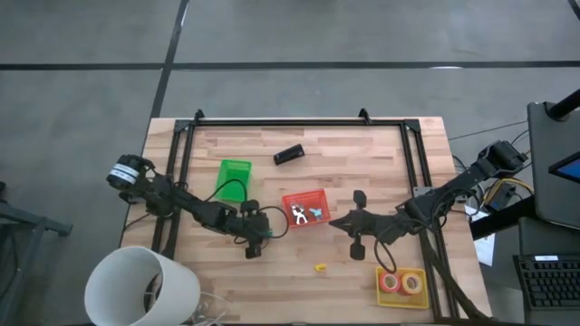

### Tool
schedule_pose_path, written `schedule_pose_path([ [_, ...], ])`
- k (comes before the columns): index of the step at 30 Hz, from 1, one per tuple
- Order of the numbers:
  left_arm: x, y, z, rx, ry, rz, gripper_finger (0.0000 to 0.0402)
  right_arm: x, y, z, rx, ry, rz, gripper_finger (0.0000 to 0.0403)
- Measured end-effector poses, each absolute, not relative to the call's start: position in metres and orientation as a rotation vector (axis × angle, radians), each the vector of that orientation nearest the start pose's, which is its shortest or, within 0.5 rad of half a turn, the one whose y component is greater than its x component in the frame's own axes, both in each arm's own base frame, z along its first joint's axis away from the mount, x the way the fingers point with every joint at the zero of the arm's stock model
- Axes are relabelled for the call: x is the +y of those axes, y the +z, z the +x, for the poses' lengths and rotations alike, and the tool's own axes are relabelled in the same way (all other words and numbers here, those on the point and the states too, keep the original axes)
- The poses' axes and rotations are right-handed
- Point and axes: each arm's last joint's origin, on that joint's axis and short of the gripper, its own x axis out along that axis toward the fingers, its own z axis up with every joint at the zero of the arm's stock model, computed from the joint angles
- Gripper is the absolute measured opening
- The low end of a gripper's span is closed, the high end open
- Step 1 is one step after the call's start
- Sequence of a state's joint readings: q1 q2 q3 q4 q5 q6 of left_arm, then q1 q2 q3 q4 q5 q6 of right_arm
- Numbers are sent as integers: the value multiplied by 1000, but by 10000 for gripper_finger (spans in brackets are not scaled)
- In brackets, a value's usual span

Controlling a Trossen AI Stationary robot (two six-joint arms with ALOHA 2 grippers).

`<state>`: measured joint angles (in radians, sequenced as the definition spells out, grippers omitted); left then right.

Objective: Pick and place Stapler, Stapler remover, tape
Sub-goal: Put the green stapler into the green bin

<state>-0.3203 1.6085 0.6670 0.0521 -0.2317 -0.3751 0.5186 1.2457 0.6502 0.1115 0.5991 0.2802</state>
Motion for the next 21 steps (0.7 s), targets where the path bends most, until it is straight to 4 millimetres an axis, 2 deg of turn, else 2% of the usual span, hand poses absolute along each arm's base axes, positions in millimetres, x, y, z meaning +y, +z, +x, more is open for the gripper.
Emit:
schedule_pose_path([
  [6, -83, 130, 271, 853, 78, -99, 84, 111, 223, 228, 394, -136, 19, 8],
  [9, -83, 131, 271, 851, 72, -89, 57, 111, 223, 228, 394, -137, 19, 8],
  [12, -82, 131, 271, 850, 69, -76, 55, 111, 223, 228, 394, -137, 19, 8],
  [18, -78, 139, 268, 849, 136, -39, 93, 111, 223, 228, 394, -137, 19, 9],
  [21, -74, 147, 262, 837, 191, -14, 92, 111, 223, 228, 394, -137, 19, 9],
])
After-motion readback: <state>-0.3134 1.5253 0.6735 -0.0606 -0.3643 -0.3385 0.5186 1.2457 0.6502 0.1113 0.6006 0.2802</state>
